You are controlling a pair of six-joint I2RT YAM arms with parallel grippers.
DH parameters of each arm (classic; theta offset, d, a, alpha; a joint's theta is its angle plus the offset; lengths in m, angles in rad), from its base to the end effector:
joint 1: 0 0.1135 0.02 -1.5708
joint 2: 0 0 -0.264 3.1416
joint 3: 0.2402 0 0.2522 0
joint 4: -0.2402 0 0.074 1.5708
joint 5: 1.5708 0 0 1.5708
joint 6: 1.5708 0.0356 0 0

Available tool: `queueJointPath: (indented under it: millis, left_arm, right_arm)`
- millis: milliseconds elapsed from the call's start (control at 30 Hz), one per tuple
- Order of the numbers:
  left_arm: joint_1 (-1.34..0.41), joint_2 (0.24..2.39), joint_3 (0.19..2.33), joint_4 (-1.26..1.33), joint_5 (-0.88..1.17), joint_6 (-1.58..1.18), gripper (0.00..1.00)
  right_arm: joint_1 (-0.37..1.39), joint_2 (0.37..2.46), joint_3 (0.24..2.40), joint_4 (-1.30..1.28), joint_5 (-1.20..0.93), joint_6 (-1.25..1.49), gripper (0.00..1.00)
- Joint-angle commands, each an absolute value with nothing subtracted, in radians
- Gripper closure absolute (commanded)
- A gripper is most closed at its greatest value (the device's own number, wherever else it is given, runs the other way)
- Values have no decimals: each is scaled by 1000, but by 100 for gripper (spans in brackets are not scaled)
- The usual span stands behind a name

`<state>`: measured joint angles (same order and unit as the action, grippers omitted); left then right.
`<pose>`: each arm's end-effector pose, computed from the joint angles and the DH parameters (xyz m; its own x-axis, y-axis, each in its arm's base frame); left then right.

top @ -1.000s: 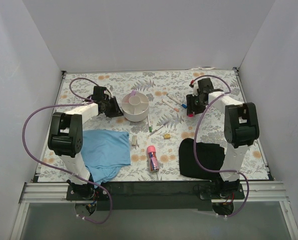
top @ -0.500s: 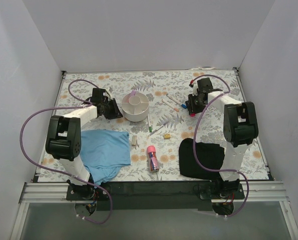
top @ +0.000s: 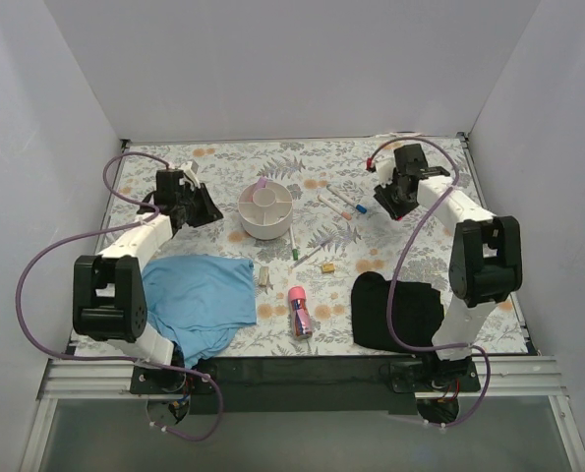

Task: Sort the stationery into containers
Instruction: Pick up the pen from the center of the board.

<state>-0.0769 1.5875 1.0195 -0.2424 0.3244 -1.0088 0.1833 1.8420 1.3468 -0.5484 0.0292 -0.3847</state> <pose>0.3356 -0.0372 0.2182 -0.6319 -0.7557 -0.1718 -0.4558 0.5417 -0.7063 0.3836 0.0700 0.2095 -0.7247 -0.5158 -0.4569 -0.4744 0.8544 -0.2122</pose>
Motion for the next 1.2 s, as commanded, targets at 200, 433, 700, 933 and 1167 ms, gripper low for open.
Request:
queueJointPath:
  millis: [200, 433, 700, 933, 1167]
  left_arm:
    - [-18, 1327, 899, -199, 206, -928, 73]
    - [-2, 1241, 855, -175, 170, -914, 55]
    - [44, 1126, 756, -160, 172, -925, 55]
    - [54, 1158, 781, -146, 417, -887, 53]
    - [54, 1259, 850, 91, 603, -893, 49]
  right_arm:
    - [448, 1464, 1267, -405, 92, -1451, 99]
    - [577, 1391, 1082, -108, 94, -1901, 99]
    - [670, 1558, 1187, 165, 141, -2094, 99]
    - [696, 1719, 1314, 276, 103, -2177, 99]
    - [715, 1894, 1472, 311, 97, -2206, 99]
